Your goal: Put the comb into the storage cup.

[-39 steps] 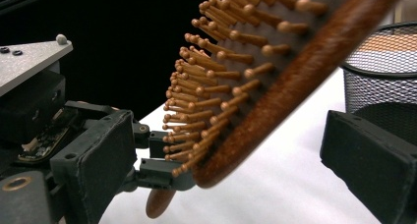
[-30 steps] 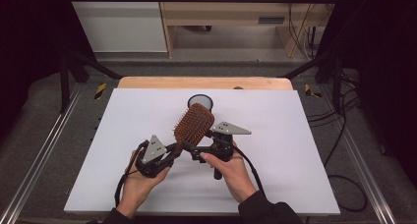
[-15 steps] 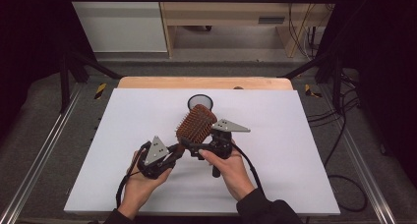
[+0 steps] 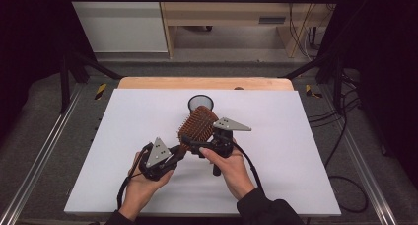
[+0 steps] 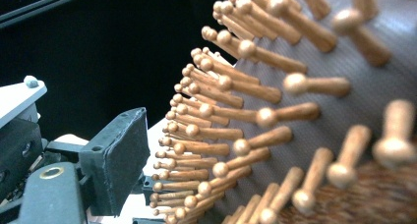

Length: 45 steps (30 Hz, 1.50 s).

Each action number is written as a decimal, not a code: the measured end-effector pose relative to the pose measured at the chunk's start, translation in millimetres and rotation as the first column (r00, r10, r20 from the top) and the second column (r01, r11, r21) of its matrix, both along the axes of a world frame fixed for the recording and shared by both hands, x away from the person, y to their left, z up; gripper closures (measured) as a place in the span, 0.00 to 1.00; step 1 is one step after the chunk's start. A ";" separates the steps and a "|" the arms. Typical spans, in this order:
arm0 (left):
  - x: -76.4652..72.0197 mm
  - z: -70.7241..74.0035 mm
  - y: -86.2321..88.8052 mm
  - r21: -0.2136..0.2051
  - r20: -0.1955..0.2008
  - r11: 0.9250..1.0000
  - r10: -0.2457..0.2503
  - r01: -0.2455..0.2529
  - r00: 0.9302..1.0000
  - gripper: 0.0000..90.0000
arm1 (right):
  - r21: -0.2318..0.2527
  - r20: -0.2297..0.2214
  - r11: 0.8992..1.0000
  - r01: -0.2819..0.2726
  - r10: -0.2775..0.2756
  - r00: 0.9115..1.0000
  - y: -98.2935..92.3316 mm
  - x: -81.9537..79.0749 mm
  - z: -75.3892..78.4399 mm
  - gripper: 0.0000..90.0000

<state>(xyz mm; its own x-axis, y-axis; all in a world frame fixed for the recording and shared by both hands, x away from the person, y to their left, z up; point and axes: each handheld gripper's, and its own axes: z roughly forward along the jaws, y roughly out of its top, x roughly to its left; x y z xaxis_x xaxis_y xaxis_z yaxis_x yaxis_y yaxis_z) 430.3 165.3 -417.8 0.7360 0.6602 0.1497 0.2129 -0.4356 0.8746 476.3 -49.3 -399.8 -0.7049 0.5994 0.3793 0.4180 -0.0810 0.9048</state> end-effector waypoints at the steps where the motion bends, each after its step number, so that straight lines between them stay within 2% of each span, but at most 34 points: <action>1: -0.1 0.0 0.0 0.000 0.000 1.000 0.000 0.000 1.000 0.81 | 0.000 0.002 1.000 0.002 -0.002 1.000 -0.3 -0.1 0.5 0.19; 3: 0.0 -0.1 -0.1 0.000 0.000 1.000 0.000 0.000 1.000 0.81 | -0.002 0.010 1.000 0.005 -0.005 1.000 -1.1 0.2 0.9 0.20; 23: 1.5 -1.9 0.5 -0.002 -0.010 1.000 0.000 0.000 1.000 0.81 | 0.045 -0.005 0.999 0.009 -0.009 1.000 -5.9 2.8 2.9 0.28; 45: 3.8 -2.5 4.0 -0.043 -0.042 0.999 -0.007 0.005 0.999 0.81 | 0.083 -0.009 0.997 0.006 -0.005 1.000 -5.6 3.6 3.4 0.40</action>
